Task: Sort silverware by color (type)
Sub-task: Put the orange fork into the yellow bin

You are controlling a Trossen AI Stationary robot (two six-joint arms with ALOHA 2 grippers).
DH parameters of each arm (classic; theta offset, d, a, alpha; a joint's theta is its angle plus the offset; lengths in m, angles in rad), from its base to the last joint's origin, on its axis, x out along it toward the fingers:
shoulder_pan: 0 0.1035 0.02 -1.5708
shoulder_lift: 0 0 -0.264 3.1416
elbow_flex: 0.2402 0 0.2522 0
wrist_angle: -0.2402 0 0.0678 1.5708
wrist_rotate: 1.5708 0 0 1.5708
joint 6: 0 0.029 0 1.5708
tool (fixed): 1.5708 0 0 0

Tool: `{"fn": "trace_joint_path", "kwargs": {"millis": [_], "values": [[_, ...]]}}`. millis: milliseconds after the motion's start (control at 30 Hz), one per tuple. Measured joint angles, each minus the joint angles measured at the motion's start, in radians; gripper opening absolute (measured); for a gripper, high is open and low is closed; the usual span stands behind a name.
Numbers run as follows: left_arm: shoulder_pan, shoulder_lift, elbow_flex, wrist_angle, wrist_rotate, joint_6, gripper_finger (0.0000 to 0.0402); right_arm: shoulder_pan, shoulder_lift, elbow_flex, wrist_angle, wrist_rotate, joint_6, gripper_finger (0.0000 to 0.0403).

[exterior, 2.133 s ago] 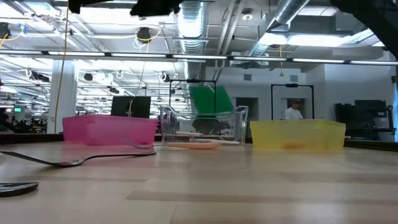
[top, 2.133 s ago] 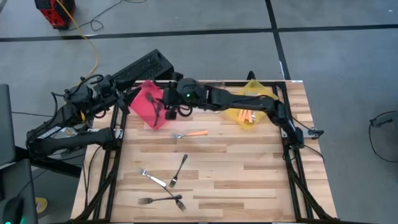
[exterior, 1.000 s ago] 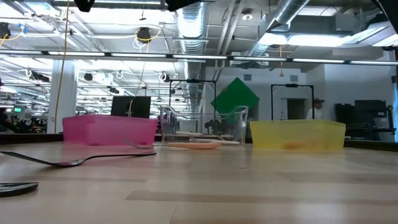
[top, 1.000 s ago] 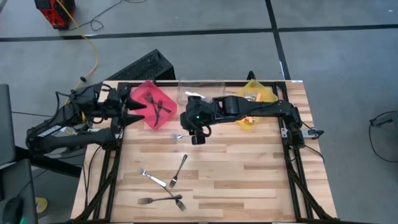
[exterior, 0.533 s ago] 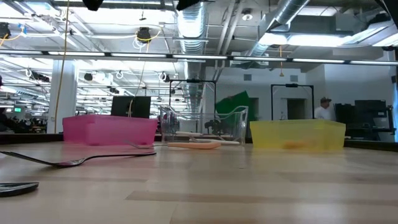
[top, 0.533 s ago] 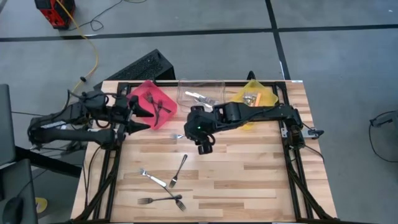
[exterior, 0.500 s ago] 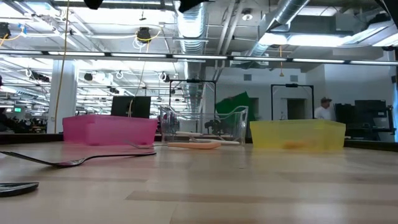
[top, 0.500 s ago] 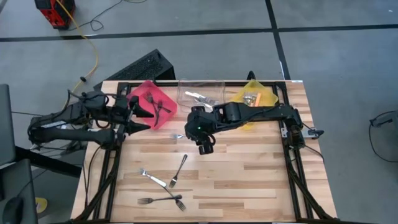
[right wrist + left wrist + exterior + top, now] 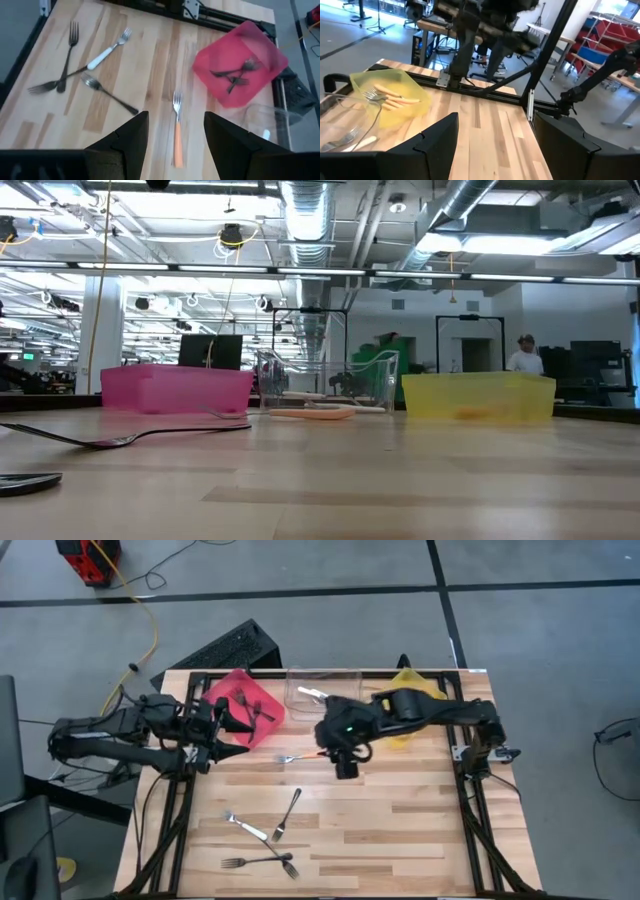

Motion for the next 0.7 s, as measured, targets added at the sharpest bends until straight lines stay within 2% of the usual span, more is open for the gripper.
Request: {"fn": "trace_joint_path", "kwargs": {"millis": [700], "values": [[-0.172,0.119,0.0,0.017,-0.145,0.064,0.0244,-0.035,-0.377,0.0,-0.064,0.016,0.059,0.0217]]}}
